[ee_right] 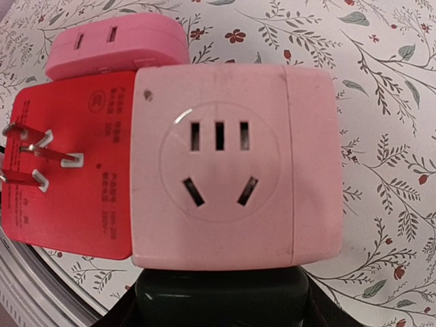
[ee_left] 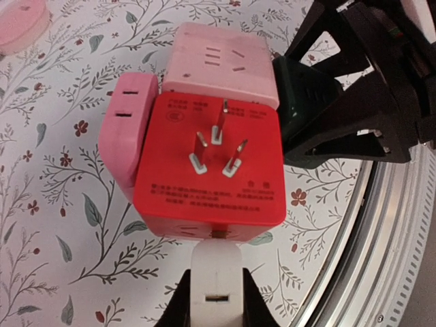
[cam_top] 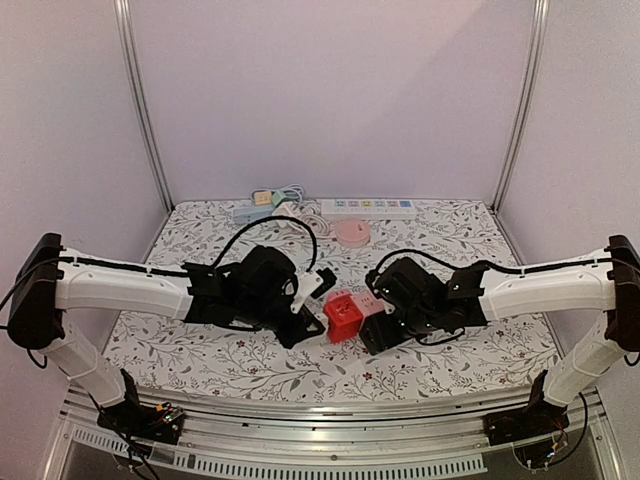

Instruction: Pull the plug off the socket

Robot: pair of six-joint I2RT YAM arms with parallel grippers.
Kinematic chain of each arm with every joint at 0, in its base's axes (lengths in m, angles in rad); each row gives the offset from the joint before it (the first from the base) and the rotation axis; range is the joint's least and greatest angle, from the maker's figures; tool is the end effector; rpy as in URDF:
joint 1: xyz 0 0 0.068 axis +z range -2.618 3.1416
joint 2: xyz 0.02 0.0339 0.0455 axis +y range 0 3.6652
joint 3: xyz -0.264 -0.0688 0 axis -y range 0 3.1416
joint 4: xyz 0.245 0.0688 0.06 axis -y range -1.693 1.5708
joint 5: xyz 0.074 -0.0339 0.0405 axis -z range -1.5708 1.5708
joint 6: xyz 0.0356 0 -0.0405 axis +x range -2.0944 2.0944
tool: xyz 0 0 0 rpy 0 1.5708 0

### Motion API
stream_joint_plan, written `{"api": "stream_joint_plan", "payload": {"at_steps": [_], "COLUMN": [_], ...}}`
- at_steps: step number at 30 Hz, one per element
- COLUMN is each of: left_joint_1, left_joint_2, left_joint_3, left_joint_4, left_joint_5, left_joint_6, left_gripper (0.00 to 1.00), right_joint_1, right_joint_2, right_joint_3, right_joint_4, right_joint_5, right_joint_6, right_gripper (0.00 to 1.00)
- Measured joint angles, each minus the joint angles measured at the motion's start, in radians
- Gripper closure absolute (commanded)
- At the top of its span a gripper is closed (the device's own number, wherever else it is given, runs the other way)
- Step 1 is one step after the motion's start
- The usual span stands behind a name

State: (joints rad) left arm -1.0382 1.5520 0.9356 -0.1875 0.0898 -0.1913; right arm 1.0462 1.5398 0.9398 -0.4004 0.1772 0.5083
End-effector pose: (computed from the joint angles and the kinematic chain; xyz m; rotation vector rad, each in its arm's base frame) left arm 0.1626 -0.2821 0.2060 1.0611 2.2447 -0.6687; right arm 0.1591 0.2624 0.1968 -0.6232 2.5148 0.3685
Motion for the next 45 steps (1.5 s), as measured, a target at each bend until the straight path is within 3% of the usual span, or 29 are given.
{"api": "stream_joint_plan", "payload": {"at_steps": [12,23,27,35,45], "left_joint_1": [0.01,0.04,0.154,0.491,0.722], "left_joint_2": [-0.023,-0.023,-0.023,-0.089,-0.17], "left_joint_3": [-0.003,-0.004,-0.008,-0.119,-0.243], "left_joint_4": [-0.013,-0.019,-0.064,-0.098,-0.085], "left_joint_5": [0.0,-0.023,-0.082,-0.188,-0.227], "left_joint_6": [-0.012,-0.039,-0.076,-0.191,-0.249], "left_gripper": [1.0,1.0,1.0,1.0,1.0], "right_joint_1": [-0.082,-0.08,-0.08,-0.08,-0.08], "right_joint_2": [0.035,0.034,0.034,0.0,-0.034], "right_joint_3": [0.034,0.035,0.035,0.033,0.009], "right_joint_4": [-0.156,-0.169,-0.169,-0.169,-0.16], "right_joint_5": [0.051,0.053,0.056,0.061,0.075], "right_joint_6": [0.103,0.104,0.094,0.077,0.076], "right_gripper": [0.59,0.58,0.58,0.58,0.58]}}
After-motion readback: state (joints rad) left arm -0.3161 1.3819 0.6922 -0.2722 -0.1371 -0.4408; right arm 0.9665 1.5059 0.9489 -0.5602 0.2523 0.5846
